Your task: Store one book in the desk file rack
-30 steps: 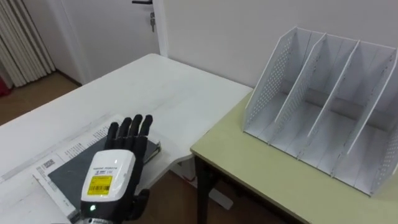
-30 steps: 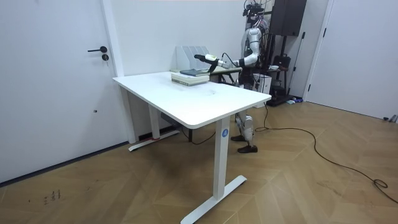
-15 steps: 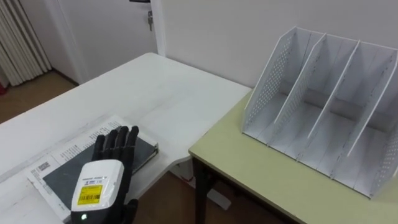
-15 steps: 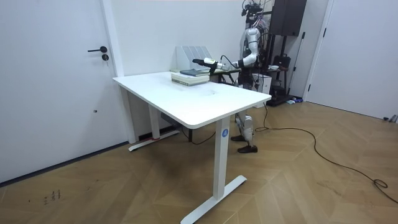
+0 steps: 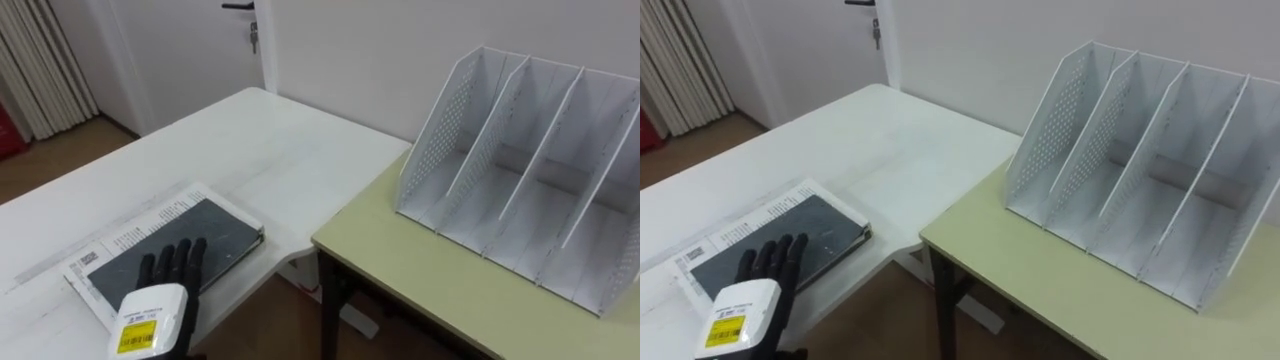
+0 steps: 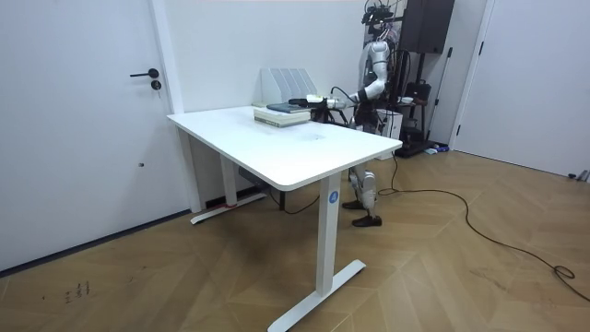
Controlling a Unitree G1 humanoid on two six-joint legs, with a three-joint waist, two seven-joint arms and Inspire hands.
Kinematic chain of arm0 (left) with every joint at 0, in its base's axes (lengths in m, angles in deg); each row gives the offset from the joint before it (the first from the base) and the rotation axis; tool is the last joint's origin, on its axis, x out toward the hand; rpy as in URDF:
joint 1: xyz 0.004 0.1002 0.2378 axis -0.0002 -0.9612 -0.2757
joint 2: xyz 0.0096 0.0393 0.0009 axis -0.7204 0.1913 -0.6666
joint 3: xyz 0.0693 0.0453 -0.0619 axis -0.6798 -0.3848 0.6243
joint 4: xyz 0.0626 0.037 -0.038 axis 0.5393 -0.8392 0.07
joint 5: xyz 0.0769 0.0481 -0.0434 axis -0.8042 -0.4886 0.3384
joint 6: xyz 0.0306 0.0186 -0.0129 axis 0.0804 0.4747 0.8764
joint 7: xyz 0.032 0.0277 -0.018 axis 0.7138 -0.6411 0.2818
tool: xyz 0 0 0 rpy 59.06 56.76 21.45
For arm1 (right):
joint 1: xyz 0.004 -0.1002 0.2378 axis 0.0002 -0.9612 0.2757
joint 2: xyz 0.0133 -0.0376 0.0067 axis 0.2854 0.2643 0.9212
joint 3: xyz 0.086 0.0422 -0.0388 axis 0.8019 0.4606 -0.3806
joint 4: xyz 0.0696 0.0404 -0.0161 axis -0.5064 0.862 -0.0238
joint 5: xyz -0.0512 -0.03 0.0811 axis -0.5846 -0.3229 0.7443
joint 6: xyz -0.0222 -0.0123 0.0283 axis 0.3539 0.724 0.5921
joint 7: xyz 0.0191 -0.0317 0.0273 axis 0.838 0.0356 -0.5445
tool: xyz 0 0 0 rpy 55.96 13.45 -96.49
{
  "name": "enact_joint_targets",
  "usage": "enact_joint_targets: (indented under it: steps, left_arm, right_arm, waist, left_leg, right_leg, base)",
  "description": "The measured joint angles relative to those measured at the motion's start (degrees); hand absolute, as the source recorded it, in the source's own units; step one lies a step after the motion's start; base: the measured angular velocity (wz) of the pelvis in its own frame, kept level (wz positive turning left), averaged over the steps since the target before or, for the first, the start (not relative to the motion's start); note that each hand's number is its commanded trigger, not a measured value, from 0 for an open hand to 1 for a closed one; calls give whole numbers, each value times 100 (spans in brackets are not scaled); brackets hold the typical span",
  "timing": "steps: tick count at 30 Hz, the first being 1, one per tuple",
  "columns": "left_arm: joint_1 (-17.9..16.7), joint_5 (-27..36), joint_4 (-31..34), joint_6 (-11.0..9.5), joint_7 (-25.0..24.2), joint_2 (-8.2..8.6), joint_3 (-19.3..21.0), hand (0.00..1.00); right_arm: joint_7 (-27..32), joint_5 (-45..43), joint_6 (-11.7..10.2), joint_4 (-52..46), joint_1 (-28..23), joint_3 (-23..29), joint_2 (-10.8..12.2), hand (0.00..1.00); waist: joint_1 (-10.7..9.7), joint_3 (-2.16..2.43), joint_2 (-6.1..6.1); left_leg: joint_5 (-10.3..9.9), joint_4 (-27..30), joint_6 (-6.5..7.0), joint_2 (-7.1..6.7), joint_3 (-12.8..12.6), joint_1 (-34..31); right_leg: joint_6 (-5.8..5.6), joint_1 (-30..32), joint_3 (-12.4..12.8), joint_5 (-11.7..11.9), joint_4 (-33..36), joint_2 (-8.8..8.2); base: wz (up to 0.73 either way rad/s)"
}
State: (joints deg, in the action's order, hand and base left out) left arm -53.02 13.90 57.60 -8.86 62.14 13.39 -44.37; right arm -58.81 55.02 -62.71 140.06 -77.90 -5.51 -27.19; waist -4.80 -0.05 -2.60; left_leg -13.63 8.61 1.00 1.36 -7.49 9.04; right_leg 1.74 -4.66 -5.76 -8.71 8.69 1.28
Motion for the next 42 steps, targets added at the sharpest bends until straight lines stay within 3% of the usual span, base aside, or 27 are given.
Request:
enact_joint_targets:
  steps: [4, 5, 6, 7, 9, 14, 17, 19, 25, 42]
  left_arm:
    - [0, 116, -58, 106, -84, 5, 63, 0]
    - [0, 125, -73, 144, -99, 6, 66, 45]
    - [1, 151, -72, 152, -98, 7, 67, 67]
    - [5, 217, -84, 156, -94, 9, 70, 100]
    - [25, 221, -226, 153, -76, 15, 72, 100]
    - [157, 243, -410, 124, 38, 40, 104, 100]
    - [252, 341, -376, 99, 30, 226, 235, 100]
    - [284, 486, -385, 76, 45, 260, 303, 100]
    - [461, 545, -448, 81, 92, 196, 622, 100]
    - [477, 548, -382, 74, 280, 171, 664, 100]
  right_arm:
    - [-3, 34, 25, -15, -1, 1, -15, 0]
    - [-3, 38, 25, -19, -6, -5, -15, 0]
    - [-3, 38, 26, -25, -12, -9, -17, 0]
    - [0, 41, 27, -28, -16, -8, -21, 0]
    - [8, 12, 44, -28, -21, -6, -30, 0]
    - [12, -166, 187, -46, -33, 85, -49, 0]
    - [12, -215, 278, -123, -80, 102, -49, 0]
    - [10, -213, 277, -246, -151, 104, -49, 0]
    - [-6, -214, 409, -334, -256, 104, -51, 0]
    - [-2, -209, 473, -520, -250, 99, -52, 0]
  waist:
    - [11, 11, -20]
    - [13, 11, -19]
    - [15, 12, -19]
    - [17, 12, -19]
    - [20, 1, 0]
    - [36, 32, -14]
    - [56, 51, 27]
    - [54, 68, 55]
    - [46, 72, 57]
    - [49, 63, 8]
  left_leg:
    - [0, 3, 0, 0, 8, 15]
    - [0, 5, 0, 0, 11, 18]
    - [1, 5, 0, -1, 11, 20]
    - [1, 4, 0, -1, 7, 29]
    - [1, -2, 0, -1, 4, 38]
    - [1, 6, 0, -3, -24, 75]
    - [2, 6, 1, -4, -24, 114]
    - [3, 6, 1, -1, -28, 116]
    - [2, -37, 1, 3, -40, 159]
    - [3, -82, 0, -2, -40, 181]
  right_leg:
    - [2, -8, 36, 1, 2, -2]
    - [2, -10, 40, 1, 3, -3]
    - [2, -10, 42, 1, 3, -3]
    - [2, -19, 42, 1, 2, -3]
    - [1, -49, 30, 1, 2, -2]
    - [1, -39, 89, -1, 4, 9]
    - [-4, -43, 108, -14, 18, 13]
    - [-3, -47, 109, -14, 19, 23]
    - [0, -47, 187, -5, 49, 79]
    - [5, -26, 230, -31, 90, 81]
  base:
    - [0]
    - [0]
    - [0]
    - [-4]
    - [-5]
    - [-1]
    - [2]
    - [-5]
    - [-5]
    - [0]
